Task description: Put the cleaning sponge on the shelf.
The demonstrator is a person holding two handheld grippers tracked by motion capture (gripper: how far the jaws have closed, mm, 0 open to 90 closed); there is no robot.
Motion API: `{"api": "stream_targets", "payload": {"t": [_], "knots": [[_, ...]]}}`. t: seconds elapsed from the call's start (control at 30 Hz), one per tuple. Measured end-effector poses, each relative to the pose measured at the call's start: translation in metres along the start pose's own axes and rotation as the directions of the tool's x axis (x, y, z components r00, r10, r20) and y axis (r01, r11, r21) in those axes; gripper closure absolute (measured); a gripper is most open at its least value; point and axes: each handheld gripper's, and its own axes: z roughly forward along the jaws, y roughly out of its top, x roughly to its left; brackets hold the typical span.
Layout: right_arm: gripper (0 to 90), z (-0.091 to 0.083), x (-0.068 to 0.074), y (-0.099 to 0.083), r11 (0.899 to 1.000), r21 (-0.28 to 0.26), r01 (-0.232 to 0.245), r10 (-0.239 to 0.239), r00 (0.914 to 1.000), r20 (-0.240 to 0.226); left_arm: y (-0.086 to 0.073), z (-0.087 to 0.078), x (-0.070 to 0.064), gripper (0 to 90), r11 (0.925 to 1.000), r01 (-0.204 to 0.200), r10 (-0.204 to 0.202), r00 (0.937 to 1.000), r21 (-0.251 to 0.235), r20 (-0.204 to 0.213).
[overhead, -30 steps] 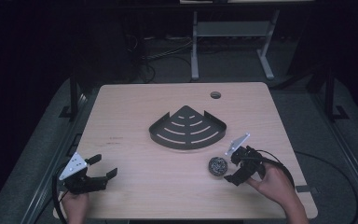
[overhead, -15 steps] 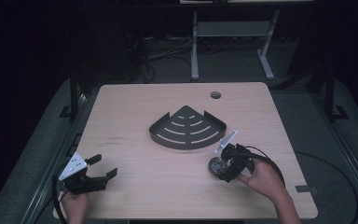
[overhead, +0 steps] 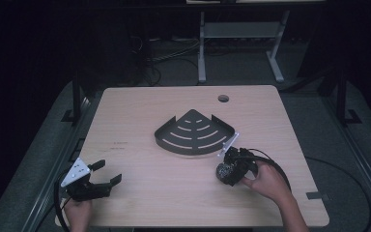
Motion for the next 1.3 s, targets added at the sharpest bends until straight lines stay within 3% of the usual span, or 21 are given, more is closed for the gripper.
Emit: {"api": "stream_targets", "payload": {"t": [0.67,1.03,1.3], "knots": [[32.5,0.005,-0.001,0.002,1.000,0.007,0.023,-0.023,0.9996,-0.016,0.000,0.000,0.000,13.7,1.0000,0.003,-0.003,1.0000,-0.004,0.001],[32.7,-0.013,-0.004,0.011,0.999,-0.030,0.042,-0.043,0.9989,-0.019,0.000,0.000,-0.001,13.7,1.0000,0.003,-0.003,1.0000,-0.003,0.000],[32.7,-0.024,-0.009,0.024,0.998,-0.027,0.063,-0.064,0.9979,-0.013,0.000,-0.001,0.000,13.7,1.0000,0.008,-0.008,1.0000,-0.005,-0.001]]}}
